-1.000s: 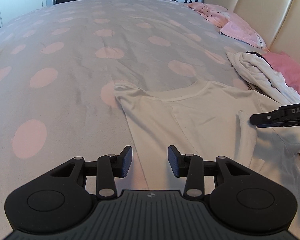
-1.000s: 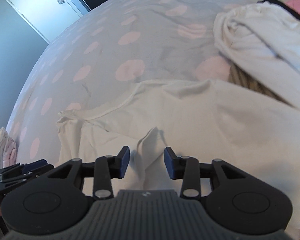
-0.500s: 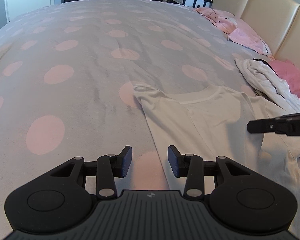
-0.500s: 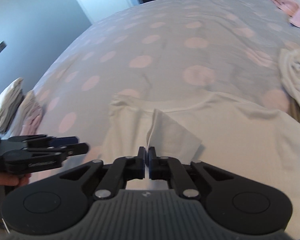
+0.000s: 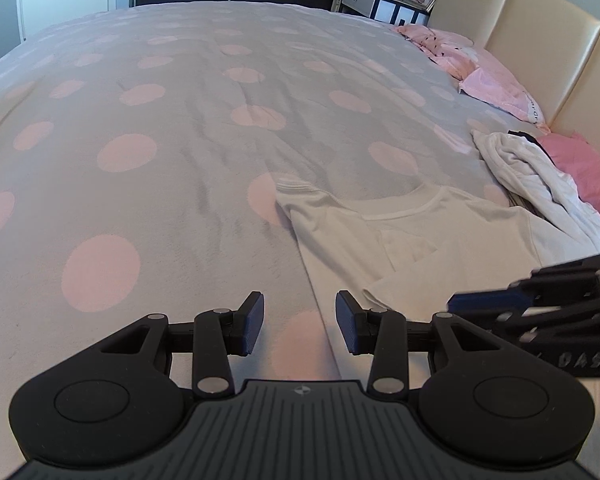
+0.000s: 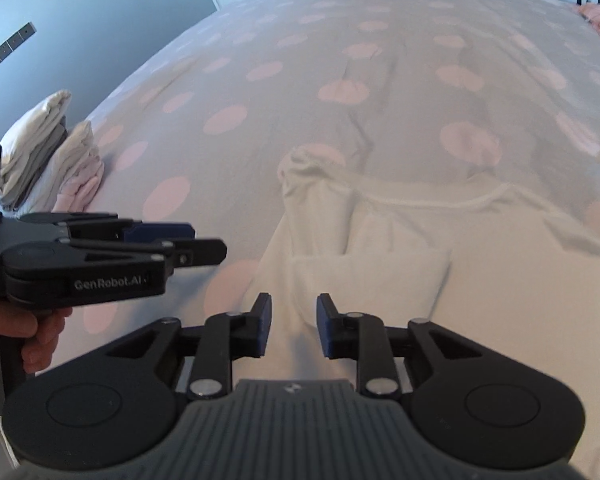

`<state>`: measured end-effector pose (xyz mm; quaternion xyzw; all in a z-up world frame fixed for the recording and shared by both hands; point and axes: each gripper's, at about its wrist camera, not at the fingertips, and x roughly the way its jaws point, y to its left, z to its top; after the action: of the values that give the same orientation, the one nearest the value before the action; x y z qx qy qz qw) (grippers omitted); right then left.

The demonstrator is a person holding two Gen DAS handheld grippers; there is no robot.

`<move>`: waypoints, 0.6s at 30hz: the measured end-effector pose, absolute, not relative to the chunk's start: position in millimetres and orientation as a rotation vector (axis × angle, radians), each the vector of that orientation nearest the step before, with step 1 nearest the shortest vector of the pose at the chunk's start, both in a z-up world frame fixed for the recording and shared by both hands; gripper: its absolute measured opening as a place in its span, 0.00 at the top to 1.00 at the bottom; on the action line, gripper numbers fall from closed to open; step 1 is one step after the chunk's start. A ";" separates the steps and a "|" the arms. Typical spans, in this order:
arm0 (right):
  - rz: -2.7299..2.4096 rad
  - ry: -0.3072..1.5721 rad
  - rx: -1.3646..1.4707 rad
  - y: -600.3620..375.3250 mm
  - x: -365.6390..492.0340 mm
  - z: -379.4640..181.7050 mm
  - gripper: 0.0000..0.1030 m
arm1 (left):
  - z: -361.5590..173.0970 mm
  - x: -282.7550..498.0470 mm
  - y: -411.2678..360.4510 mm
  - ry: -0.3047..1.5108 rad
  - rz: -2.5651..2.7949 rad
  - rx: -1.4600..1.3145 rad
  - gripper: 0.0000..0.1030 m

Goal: Fold clothes

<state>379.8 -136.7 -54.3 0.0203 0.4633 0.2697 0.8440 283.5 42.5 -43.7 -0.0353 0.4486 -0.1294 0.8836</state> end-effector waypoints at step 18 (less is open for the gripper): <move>0.497 1.046 0.095 -205.5 358.0 -78.0 0.66 | -83.7 322.8 6.2 1.072 -0.318 -0.290 0.67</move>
<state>358.0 -205.5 -78.0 0.0448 0.4942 0.2349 0.8358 322.8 6.2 -83.7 -0.1370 0.5069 -0.1502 0.8377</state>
